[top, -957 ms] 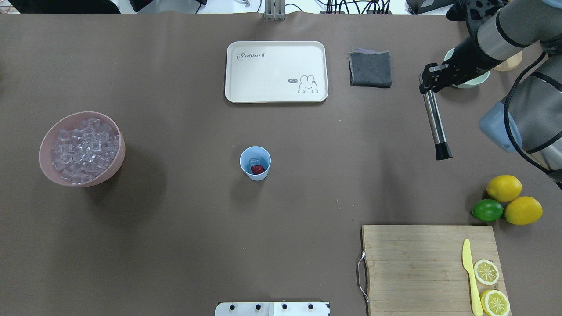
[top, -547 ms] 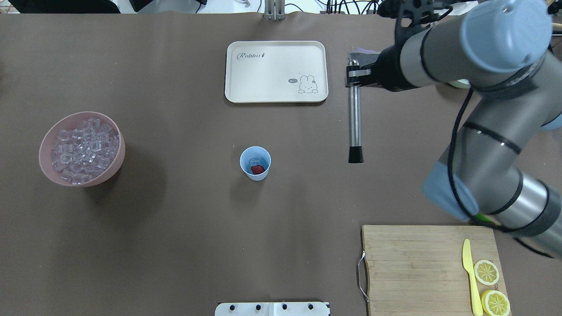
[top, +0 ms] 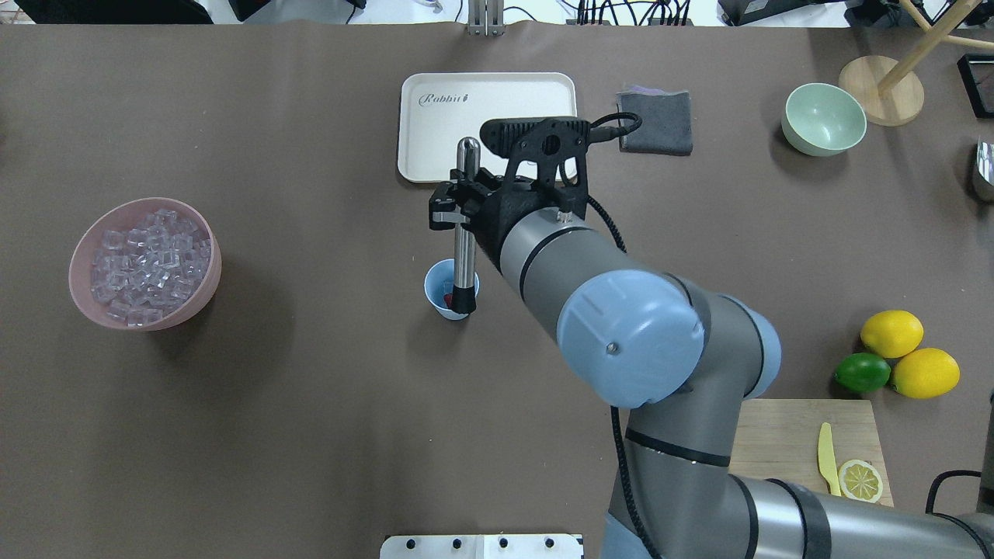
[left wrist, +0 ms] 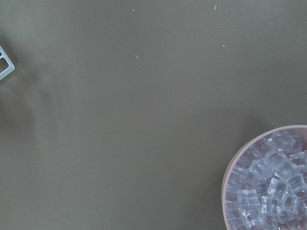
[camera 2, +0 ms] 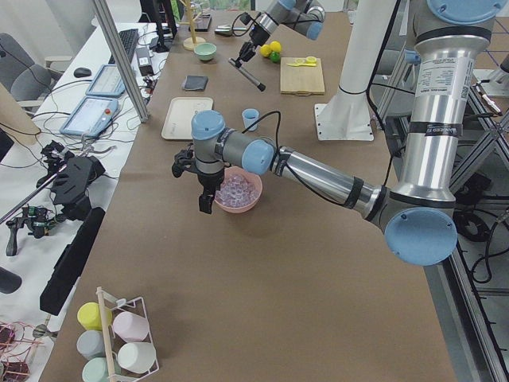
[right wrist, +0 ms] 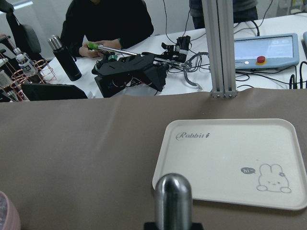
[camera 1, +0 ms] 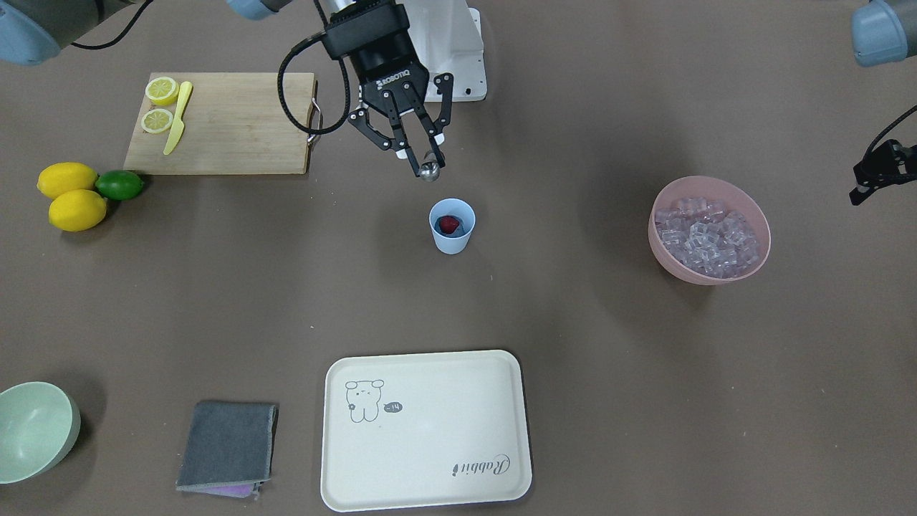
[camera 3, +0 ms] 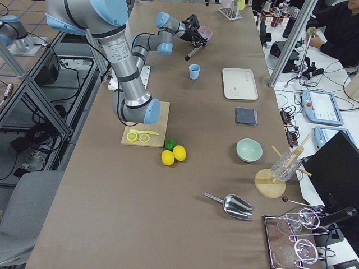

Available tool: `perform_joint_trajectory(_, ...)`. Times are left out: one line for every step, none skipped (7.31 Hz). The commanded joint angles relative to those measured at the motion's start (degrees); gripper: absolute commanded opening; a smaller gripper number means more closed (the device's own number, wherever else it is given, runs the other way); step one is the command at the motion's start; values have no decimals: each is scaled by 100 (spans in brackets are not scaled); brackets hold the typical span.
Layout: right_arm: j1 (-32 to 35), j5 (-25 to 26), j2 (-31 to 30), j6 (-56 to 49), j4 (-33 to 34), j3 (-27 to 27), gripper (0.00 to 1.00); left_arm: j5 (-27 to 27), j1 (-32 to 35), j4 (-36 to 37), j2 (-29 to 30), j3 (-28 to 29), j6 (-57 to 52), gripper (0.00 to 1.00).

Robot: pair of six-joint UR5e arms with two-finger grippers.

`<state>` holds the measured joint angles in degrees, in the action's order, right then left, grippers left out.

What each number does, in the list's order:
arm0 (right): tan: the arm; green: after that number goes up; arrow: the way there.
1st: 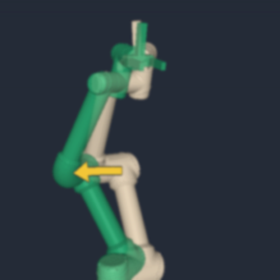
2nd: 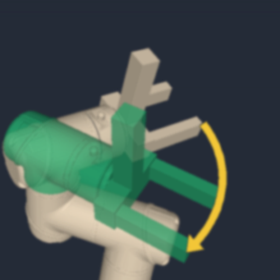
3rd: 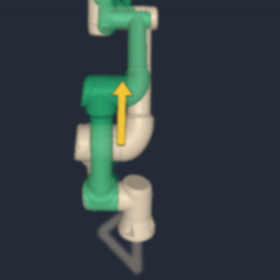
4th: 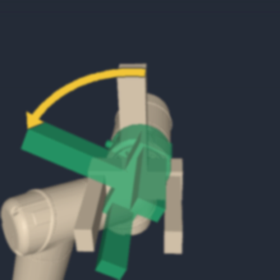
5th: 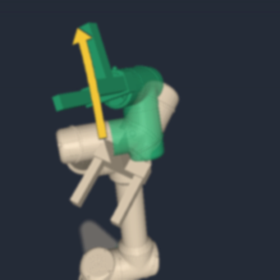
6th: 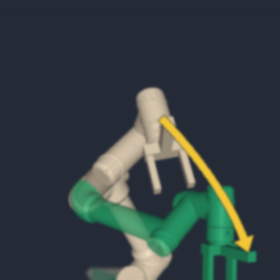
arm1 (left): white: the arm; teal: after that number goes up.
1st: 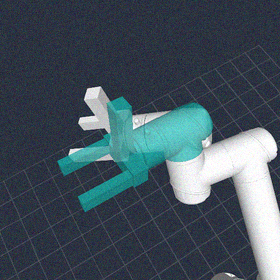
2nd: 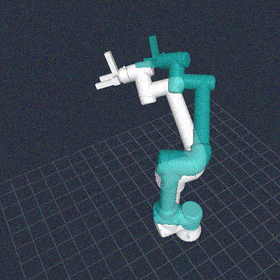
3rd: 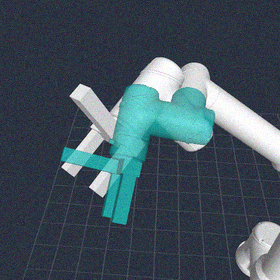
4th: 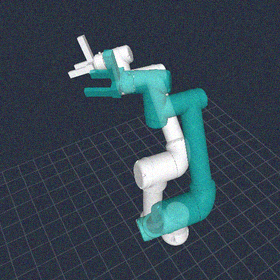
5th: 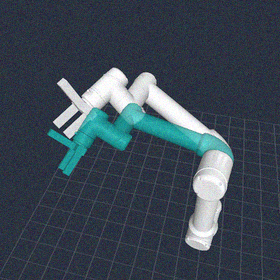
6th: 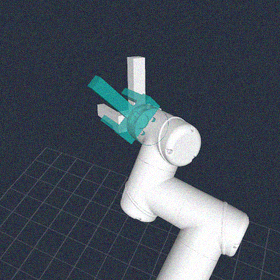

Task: Mash ice and strawberries in cup
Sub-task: 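Pound the muddler up and down inside the cup with the right gripper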

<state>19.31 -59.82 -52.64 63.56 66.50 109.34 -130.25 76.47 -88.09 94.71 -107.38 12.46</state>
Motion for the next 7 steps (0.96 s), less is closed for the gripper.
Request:
perform_joint_trajectory(-174, 611, 17, -63, -1117, -718, 0, 0, -1, -16, 12, 24, -7, 98)
perform_joint_trajectory(-69, 655, 34, -351, -1208, -869, 0, 0, -1, -16, 12, 7, -7, 98)
perform_joint_trajectory(-15, 655, 34, -458, -1253, -923, 0, 0, -1, -7, 12, -20, 2, 98)
perform_joint_trajectory(-15, 664, 52, -459, -1314, -1071, 0, 0, -1, -7, 3, -55, 2, 98)
perform_joint_trajectory(11, 673, 95, -468, -1480, -1282, 0, 0, -1, -7, 3, -46, -7, 98)
perform_joint_trajectory(3, 708, 148, -459, -1838, -1597, 0, 0, -1, -7, 3, -37, -7, 98)
perform_joint_trajectory(-32, 699, 140, -459, -2033, -1705, 0, 0, -1, -7, 3, -29, -7, 98)
